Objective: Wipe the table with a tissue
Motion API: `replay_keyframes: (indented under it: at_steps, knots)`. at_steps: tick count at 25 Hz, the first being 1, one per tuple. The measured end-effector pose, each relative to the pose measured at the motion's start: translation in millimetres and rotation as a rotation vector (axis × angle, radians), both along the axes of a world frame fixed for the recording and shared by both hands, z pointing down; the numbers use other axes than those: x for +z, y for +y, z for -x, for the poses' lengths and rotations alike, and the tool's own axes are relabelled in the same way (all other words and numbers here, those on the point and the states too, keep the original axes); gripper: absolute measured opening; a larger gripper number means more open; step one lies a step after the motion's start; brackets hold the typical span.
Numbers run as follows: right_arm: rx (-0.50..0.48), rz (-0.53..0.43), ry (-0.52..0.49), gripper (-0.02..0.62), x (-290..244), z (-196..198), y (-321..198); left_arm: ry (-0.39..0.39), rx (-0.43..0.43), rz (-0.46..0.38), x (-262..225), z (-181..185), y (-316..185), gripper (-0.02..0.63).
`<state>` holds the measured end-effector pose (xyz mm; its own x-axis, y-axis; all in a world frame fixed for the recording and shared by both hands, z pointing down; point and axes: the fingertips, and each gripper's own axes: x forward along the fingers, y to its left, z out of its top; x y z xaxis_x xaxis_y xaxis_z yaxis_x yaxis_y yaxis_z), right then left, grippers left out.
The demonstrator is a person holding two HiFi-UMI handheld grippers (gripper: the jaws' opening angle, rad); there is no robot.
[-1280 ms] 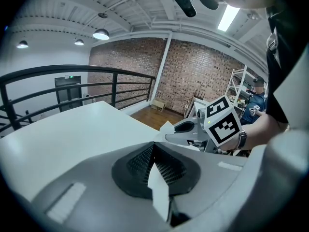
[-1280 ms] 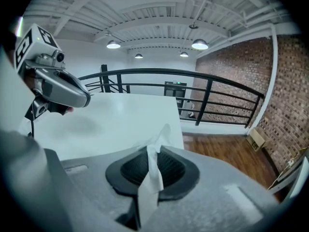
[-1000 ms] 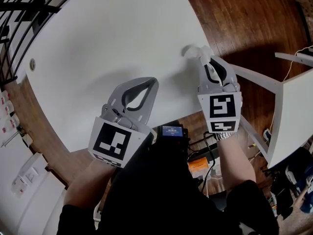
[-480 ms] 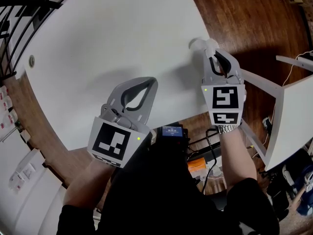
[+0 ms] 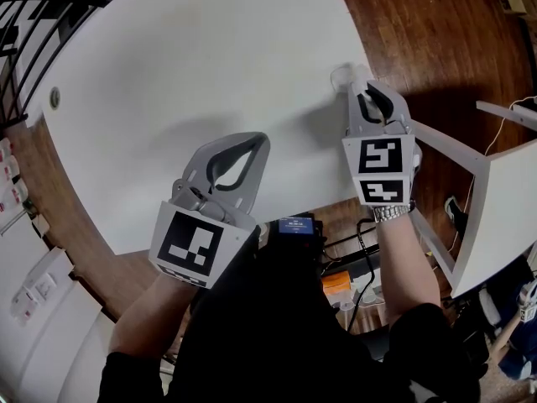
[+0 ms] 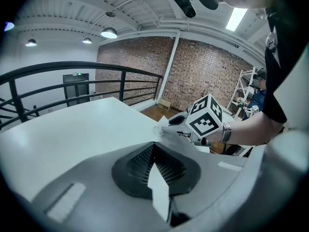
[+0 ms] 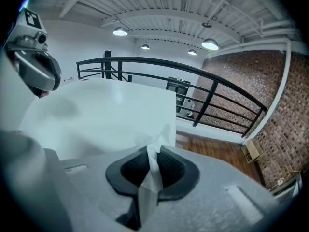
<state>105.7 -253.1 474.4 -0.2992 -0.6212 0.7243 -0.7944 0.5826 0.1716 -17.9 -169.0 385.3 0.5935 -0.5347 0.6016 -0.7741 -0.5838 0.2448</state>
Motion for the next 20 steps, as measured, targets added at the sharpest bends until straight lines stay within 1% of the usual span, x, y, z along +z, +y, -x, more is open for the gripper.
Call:
replay_keyframes:
  at_steps: [6,20]
  knots:
    - [-0.011,0.02,0.012,0.026,5.2,5.4,0.9,-0.002,-0.011,0.002,-0.6,4.6,0.9,0.014]
    - [-0.055,0.02,0.015,0.025,7.3,27.3,5.7,0.001,-0.033,-0.002,-0.9,14.3,3.2,0.014]
